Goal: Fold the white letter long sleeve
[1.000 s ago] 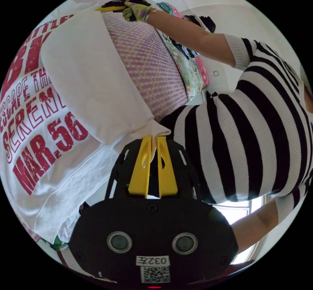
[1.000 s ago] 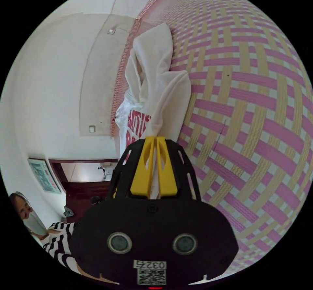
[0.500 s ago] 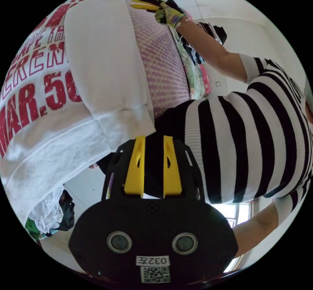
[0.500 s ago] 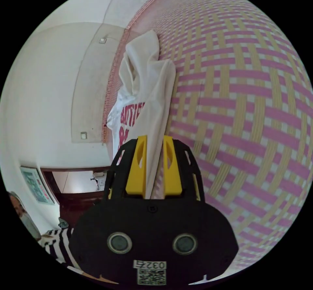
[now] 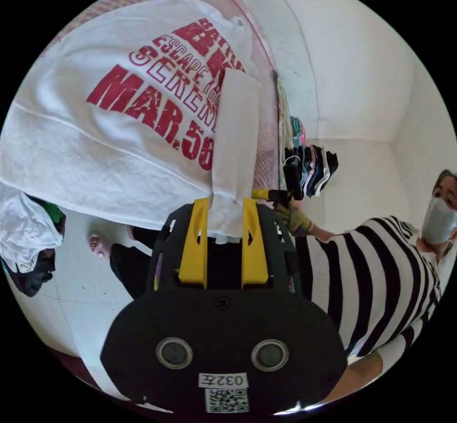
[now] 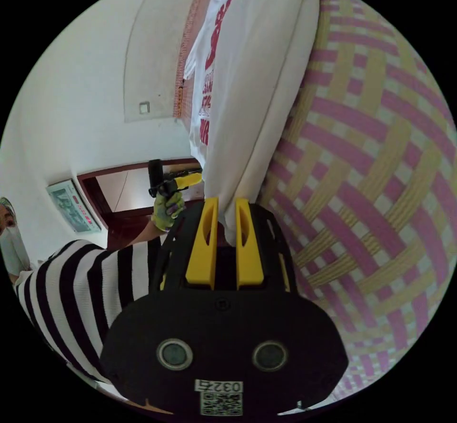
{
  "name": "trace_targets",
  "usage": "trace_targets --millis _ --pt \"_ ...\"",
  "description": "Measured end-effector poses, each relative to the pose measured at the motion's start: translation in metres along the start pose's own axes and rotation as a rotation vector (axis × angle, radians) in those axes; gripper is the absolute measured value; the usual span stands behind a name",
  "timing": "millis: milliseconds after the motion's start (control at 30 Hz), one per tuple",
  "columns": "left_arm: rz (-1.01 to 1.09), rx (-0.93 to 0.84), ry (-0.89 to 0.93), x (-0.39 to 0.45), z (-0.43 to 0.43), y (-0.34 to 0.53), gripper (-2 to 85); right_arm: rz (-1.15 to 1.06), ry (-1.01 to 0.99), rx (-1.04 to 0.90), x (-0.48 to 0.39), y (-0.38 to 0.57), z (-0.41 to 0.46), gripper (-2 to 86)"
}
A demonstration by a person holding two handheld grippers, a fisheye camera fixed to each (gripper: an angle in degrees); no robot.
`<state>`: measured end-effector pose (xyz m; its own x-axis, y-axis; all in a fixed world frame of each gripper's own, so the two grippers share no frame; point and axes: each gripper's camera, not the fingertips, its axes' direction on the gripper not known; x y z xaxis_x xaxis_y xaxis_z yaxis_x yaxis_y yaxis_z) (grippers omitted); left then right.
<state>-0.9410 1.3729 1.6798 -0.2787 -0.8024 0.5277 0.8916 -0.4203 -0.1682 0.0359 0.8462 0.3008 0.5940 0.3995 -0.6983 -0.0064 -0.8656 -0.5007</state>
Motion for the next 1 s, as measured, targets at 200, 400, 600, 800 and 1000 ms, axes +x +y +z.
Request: trace_targets --millis 200,400,600,800,1000 --pt "0.010 -0.084 0.043 -0.012 0.009 -0.004 8.2 0.015 0.042 0.062 -0.001 0.017 0.023 6.5" --pt "0.033 -0.164 0.021 -0.017 0.015 -0.011 6.9 0.039 0.051 0.128 0.002 0.032 0.040 5.2" --pt "0.114 -0.143 0.076 -0.009 -0.002 -0.011 -0.5 0.034 0.061 0.191 -0.007 0.048 0.050 -0.6" --pt "0.142 -0.148 0.168 0.004 -0.016 -0.006 -1.5 0.000 0.123 0.268 -0.032 0.075 0.046 -1.0" --pt "0.078 -0.207 0.060 -0.013 0.006 -0.006 -1.7 0.083 0.159 0.230 0.006 0.082 0.070 -0.9"
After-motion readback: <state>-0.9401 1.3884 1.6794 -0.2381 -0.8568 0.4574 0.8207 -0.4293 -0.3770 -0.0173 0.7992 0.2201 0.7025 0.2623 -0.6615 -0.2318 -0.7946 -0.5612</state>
